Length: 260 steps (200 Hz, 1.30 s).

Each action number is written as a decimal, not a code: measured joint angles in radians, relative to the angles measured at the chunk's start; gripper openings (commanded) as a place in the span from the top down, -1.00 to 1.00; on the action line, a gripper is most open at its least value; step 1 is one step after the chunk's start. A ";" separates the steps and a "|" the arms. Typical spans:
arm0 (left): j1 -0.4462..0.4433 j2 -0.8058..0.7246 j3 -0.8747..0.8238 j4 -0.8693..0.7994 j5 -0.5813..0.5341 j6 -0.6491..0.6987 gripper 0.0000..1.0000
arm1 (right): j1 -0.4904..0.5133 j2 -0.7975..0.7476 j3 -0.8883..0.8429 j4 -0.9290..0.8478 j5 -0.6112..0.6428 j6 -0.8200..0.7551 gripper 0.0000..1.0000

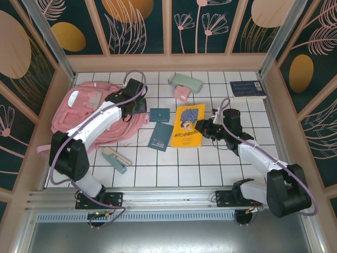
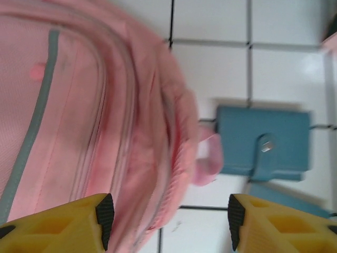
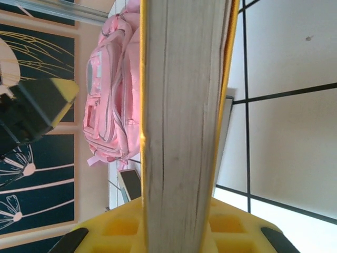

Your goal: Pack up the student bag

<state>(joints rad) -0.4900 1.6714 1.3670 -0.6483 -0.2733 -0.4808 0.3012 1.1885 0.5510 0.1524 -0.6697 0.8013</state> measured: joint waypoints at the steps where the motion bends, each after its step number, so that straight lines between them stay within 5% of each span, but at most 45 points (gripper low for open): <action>1: 0.000 0.005 0.000 -0.002 -0.001 0.004 -0.20 | 0.000 0.000 0.000 0.000 0.000 -0.001 1.00; 139: 0.000 0.167 0.000 -0.029 -0.094 0.116 0.23 | -0.001 0.026 0.006 -0.029 -0.011 -0.064 1.00; 195: 0.004 0.175 0.000 -0.028 -0.085 0.135 0.86 | -0.001 0.030 0.006 -0.029 -0.012 -0.064 1.00; 260: 0.013 0.171 0.055 -0.078 -0.029 0.140 1.00 | -0.001 0.032 0.006 -0.029 -0.011 -0.064 1.00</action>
<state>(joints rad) -0.4774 1.8427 1.4216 -0.7261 -0.3027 -0.3408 0.3000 1.2209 0.5568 0.1230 -0.6811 0.7372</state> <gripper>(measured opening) 0.059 0.181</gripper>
